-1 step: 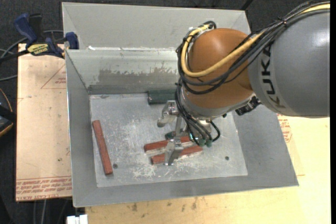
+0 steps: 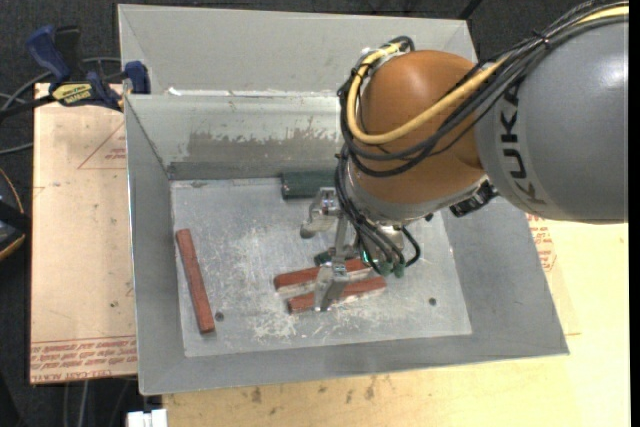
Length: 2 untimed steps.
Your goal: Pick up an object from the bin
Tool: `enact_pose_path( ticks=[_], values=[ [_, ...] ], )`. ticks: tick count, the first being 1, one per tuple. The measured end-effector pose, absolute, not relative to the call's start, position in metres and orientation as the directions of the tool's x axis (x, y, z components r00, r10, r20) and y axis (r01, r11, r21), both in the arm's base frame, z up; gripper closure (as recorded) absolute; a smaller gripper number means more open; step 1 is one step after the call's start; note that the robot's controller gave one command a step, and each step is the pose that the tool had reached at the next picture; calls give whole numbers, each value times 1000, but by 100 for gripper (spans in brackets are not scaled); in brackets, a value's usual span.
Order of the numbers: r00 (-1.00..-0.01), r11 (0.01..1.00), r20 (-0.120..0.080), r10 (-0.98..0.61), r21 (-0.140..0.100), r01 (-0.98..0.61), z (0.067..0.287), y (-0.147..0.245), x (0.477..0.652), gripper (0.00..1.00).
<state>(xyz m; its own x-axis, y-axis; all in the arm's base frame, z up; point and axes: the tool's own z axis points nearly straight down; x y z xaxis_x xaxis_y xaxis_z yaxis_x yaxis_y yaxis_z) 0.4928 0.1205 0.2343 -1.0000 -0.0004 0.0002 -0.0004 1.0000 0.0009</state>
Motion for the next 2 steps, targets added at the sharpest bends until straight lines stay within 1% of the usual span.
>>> enact_pose_path(
  ticks=[1,2],
  values=[
    [-999,999,-9,-32,3,-33,221,119,503,0],
    [-997,997,-5,-72,1,-72,158,99,506,0]
  ],
)
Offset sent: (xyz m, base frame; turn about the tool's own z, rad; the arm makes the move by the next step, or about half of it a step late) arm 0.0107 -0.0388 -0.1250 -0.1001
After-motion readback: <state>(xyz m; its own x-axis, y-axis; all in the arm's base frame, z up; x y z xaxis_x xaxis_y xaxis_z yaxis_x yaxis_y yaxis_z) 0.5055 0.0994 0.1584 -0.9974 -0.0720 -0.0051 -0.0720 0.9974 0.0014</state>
